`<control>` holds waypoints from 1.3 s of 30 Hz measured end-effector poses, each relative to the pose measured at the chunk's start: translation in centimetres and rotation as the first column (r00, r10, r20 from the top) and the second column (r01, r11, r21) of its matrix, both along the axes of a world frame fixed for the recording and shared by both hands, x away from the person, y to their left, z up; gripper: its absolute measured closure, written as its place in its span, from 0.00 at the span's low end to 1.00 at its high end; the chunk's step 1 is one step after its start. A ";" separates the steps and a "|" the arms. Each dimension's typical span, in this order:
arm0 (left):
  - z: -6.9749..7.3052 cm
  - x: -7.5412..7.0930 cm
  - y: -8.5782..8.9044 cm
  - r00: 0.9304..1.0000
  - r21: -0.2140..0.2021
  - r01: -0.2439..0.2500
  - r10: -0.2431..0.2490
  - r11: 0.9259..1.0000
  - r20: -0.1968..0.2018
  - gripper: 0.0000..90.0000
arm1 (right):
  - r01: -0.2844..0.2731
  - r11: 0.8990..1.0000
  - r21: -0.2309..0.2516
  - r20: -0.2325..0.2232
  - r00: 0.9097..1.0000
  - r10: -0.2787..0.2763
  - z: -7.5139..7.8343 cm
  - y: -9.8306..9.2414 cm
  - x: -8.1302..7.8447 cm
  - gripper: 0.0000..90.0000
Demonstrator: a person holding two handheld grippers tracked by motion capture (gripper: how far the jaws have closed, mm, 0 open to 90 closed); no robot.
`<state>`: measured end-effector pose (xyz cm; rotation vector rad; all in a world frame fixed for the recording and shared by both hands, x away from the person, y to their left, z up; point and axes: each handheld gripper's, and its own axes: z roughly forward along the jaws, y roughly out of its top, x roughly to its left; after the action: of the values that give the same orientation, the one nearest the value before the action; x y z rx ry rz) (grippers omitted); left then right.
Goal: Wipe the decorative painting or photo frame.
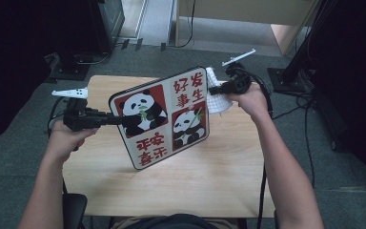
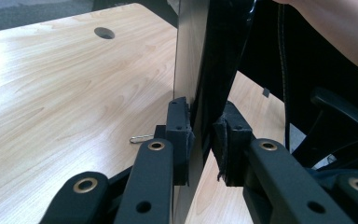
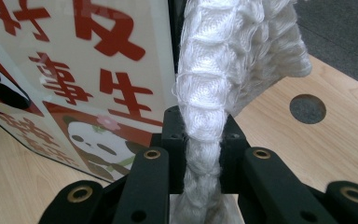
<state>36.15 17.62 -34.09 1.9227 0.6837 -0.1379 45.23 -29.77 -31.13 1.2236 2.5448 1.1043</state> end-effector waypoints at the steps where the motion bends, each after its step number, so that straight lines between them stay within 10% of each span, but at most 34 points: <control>1: 0.0 0.0 0.0 1.000 0.000 0.002 -0.002 1.000 -0.001 0.86 | -0.002 1.000 -0.003 0.001 1.000 0.002 -0.1 0.0 0.0 0.87; 39: 0.0 0.0 -0.2 1.000 -0.001 -0.003 0.003 1.000 -0.002 0.86 | 0.025 1.000 -0.001 -0.066 0.997 -0.025 -5.7 -0.5 -1.3 0.87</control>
<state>36.11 17.47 -34.12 1.9207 0.6878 -0.1385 43.96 -30.22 -36.79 1.3095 2.5700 1.0763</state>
